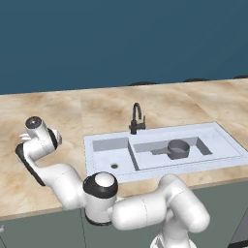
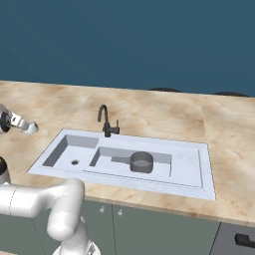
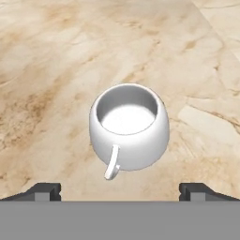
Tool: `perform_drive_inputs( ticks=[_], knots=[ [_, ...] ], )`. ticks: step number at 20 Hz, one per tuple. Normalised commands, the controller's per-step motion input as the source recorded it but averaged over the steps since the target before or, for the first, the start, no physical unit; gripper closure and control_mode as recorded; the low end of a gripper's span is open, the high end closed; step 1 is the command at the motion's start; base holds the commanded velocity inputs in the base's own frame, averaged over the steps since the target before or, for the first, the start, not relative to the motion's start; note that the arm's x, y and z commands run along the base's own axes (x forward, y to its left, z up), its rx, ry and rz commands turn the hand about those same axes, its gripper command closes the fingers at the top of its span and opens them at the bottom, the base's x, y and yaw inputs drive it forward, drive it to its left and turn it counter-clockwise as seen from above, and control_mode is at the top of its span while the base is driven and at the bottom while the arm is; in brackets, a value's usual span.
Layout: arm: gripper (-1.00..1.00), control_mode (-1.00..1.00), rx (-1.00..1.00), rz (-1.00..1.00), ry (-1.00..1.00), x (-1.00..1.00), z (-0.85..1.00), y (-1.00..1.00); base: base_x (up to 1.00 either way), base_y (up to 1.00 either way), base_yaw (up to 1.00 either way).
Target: Move any existing items from the left basin to the right basin for drying. Then move the mug from the counter to the left basin of the sink for washing.
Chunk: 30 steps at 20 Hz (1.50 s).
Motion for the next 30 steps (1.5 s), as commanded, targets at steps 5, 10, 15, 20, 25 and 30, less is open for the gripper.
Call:
perform_drive_inputs(
  ticks=[5, 10, 15, 20, 25, 30],
  knots=[
    [-1.0, -1.0, 0.0, -0.01, 0.04, 0.15, -0.13, 0.04, 0.0, 0.0, 0.0],
    [-1.0, -1.0, 0.0, -0.01, 0.05, 0.12, -0.2, 0.06, 0.0, 0.0, 0.0],
    [-1.0, -1.0, 0.0, 0.0, 0.04, 0.04, -0.2, 0.02, 0.0, 0.0, 0.0],
    [-1.0, -1.0, 0.0, 0.0, 0.03, 0.0, -0.16, 0.0, 0.0, 0.0, 0.0],
    [-1.0, -1.0, 0.0, 0.0, 0.03, 0.0, -0.1, 0.0, 0.0, 0.0, 0.0],
    [1.0, -1.0, 0.0, 0.0, 0.04, 0.06, -0.04, 0.02, 0.0, 0.0, 0.0]
  ],
)
